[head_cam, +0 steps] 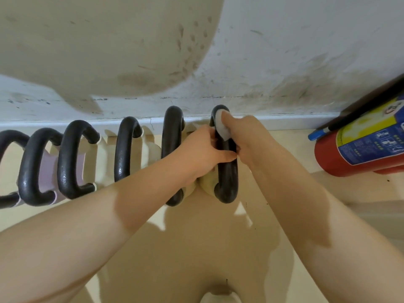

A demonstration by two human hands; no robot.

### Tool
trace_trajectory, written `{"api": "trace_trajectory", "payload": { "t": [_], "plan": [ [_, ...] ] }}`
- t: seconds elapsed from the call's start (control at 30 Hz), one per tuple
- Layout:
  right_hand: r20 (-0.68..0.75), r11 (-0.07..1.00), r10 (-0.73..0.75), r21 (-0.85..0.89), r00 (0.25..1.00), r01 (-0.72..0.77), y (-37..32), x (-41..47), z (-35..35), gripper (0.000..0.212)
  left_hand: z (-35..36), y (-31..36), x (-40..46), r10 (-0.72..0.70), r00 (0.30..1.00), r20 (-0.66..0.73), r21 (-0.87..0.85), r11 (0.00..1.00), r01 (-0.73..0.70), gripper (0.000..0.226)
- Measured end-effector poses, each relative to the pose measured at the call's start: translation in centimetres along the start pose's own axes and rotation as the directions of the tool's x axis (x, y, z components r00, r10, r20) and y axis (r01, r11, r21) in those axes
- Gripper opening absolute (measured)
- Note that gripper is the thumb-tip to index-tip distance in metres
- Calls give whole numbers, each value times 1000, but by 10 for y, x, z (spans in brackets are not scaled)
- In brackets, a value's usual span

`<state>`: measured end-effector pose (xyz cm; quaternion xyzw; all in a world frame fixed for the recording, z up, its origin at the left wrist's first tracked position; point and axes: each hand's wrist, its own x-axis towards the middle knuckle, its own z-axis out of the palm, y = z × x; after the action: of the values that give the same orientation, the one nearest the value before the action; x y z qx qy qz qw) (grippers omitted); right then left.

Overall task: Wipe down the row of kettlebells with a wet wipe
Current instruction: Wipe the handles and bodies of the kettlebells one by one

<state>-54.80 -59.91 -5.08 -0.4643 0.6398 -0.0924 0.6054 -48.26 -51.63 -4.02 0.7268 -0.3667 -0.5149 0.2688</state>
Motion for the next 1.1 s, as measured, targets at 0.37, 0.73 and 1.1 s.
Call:
{"api": "trace_trajectory", "payload": {
  "t": [0.37, 0.73, 1.1],
  "plan": [
    [57, 933, -281, -217, 958, 286, 2, 8, 10, 39, -2, -2, 4, -60, 998, 26, -131, 989, 62, 15],
    [219, 903, -395, 272, 892, 333, 31, 39, 2, 32, 2, -9, 5, -73, 997, -2, -258, 964, 70, 30],
    [539, 543, -310, -576, 783, 612, -33, 46, -3, 30, 11, -16, 0, -111, 993, -42, -407, 909, 84, 32]
  ]
}}
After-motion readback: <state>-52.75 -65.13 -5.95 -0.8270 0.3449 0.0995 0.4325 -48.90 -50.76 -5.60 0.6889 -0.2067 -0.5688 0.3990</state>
